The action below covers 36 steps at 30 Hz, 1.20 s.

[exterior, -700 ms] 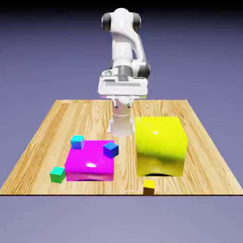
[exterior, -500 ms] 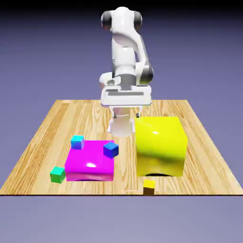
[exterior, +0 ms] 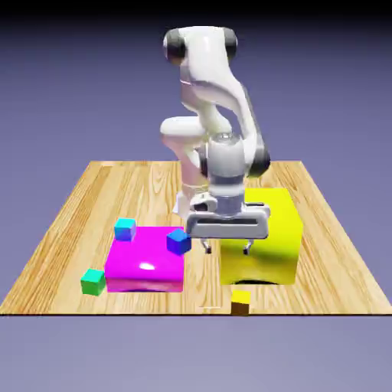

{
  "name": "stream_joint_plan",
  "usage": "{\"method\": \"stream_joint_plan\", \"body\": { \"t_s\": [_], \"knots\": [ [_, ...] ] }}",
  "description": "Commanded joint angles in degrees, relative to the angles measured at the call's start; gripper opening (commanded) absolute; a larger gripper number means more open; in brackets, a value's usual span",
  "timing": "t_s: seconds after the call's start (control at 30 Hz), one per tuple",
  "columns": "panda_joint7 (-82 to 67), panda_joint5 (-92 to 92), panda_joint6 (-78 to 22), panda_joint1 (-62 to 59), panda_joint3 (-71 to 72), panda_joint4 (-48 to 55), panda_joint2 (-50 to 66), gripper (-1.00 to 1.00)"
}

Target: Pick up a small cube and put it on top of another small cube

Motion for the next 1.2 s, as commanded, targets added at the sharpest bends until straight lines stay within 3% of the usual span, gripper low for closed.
{"method": "stream_joint_plan", "body": {
  "t_s": [0.0, 0.23, 0.37, 0.4, 0.57, 0.93, 1.13, 1.17],
  "knots": [
    [0.86, 0.03, -1.37, 0.11, 0.28, 1.51, 2.08, 0.00],
    [5.77, 0.20, -9.23, 0.70, 1.86, 10.16, 13.99, 0.00],
    [6.16, -0.59, -1.21, 1.62, 1.13, 9.90, 21.72, 0.00],
    [6.16, -0.59, -1.21, 1.62, 1.13, 9.90, 21.72, -1.00],
    [5.68, 0.49, -9.38, 0.14, 1.32, 10.11, 13.82, -1.00],
    [1.96, 12.35, -14.89, -22.70, -20.90, 8.11, 7.19, -1.00],
    [-0.58, 16.26, -6.76, -24.62, -19.45, 6.39, 13.91, -1.00],
    [-0.58, 16.26, -6.76, -24.62, -19.45, 6.39, 13.91, 1.00]
  ]
}}
